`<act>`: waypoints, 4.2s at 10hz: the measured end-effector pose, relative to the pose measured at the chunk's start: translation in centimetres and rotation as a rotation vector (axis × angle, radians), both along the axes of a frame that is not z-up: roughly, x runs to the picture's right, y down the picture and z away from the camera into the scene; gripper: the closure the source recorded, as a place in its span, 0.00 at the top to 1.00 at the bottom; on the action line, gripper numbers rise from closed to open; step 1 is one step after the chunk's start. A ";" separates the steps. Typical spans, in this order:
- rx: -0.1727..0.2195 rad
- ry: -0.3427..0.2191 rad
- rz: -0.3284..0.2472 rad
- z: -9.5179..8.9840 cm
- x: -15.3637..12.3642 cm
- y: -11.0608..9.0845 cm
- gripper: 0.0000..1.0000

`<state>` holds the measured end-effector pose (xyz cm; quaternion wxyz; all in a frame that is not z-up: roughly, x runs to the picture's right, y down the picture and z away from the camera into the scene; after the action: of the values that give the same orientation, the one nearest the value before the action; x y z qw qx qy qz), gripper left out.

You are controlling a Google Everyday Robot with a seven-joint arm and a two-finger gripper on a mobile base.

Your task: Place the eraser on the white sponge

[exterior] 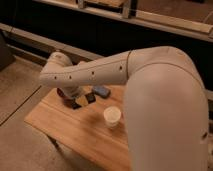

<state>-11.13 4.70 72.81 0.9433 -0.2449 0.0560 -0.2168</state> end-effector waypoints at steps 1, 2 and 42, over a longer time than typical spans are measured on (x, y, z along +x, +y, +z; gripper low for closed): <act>0.000 0.009 0.007 0.3 0.7 -0.6 0.00; 0.001 0.014 0.011 0.4 1.1 -1.0 0.00; -0.059 0.104 0.173 10.4 9.1 -7.8 0.00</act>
<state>-2.04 -3.13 83.22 0.9467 -0.2876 0.0769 -0.1230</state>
